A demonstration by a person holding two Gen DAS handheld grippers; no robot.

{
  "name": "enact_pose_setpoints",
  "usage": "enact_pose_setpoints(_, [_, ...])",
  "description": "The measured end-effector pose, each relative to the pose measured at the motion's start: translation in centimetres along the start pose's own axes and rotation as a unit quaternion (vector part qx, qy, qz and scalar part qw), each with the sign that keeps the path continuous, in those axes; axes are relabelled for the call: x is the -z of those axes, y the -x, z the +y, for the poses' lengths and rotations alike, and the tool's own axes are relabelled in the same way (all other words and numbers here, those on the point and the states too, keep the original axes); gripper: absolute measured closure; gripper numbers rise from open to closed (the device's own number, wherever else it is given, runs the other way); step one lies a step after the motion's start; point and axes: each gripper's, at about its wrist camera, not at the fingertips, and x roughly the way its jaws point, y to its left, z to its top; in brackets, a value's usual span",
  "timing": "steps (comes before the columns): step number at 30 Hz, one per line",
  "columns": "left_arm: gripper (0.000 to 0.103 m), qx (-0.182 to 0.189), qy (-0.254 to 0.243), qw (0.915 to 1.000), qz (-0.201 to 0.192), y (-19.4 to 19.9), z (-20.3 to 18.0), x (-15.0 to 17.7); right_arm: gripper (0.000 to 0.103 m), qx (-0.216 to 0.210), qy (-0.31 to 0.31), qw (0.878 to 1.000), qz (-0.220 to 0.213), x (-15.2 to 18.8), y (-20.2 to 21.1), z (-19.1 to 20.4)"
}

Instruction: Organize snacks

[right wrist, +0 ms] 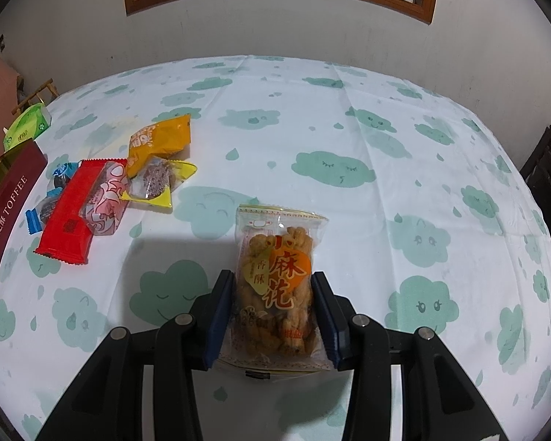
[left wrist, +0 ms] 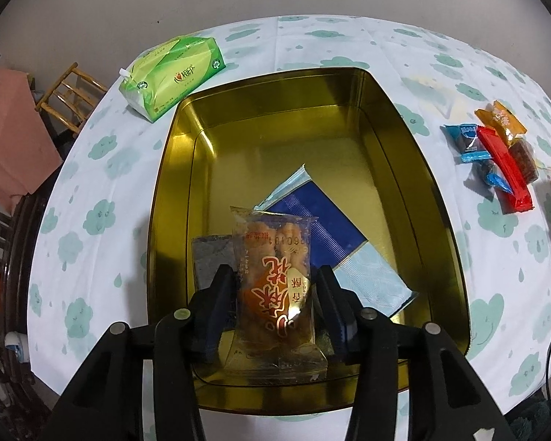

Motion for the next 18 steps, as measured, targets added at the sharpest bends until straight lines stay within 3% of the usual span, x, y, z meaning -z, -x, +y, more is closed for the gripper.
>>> enact_pose_setpoints(10, [0.056,-0.005,-0.003,0.9998,-0.019,1.0,-0.2,-0.1,0.060,0.003,0.003,0.999,0.034,-0.8,-0.3,0.1])
enact_pose_setpoints(13, [0.048,-0.005,-0.002,0.9997,-0.024,1.2,-0.2,0.0,0.060,0.008,0.005,0.999,0.040,-1.0,-0.4,0.3])
enact_pose_setpoints(18, [0.046,-0.015,-0.008,0.9993,-0.033,1.6,-0.4,0.1,0.060,0.022,0.004,0.999,0.040,-1.0,-0.3,0.7])
